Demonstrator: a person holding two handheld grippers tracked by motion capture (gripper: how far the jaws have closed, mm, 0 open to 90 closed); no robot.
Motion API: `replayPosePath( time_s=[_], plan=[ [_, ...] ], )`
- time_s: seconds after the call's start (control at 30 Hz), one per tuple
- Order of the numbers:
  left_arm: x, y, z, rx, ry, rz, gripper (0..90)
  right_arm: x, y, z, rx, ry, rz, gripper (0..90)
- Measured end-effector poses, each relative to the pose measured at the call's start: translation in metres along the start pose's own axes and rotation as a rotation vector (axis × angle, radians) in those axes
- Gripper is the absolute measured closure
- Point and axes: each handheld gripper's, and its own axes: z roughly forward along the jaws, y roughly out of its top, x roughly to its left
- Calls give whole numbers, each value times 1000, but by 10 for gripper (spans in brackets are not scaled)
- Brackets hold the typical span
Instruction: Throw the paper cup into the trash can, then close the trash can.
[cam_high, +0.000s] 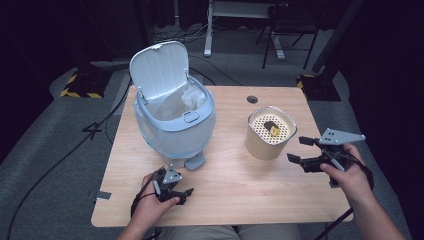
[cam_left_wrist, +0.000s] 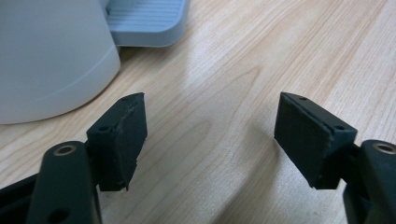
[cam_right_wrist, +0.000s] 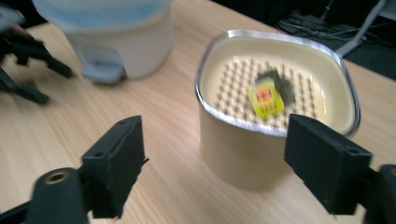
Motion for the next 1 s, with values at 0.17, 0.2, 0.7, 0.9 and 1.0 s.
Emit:
replayPosePath(
  time_s=[0.17,0.2,0.7,0.9,1.0],
  plan=[
    [1,0,-6,-28,-7,-8,271,-5,-41,16,58,-51,35,206],
    [2,0,-7,-28,-13,-15,271,-5,-46,19,67,-54,42,205],
    [12,3,-34,-79,-52,-10,292,12,-102,54,180,-72,38,206],
    [19,10,-65,-211,-157,4,325,16,-109,59,163,-86,16,215],
    [24,12,-79,-250,-203,17,342,15,-114,62,179,-76,38,211]
  ],
)
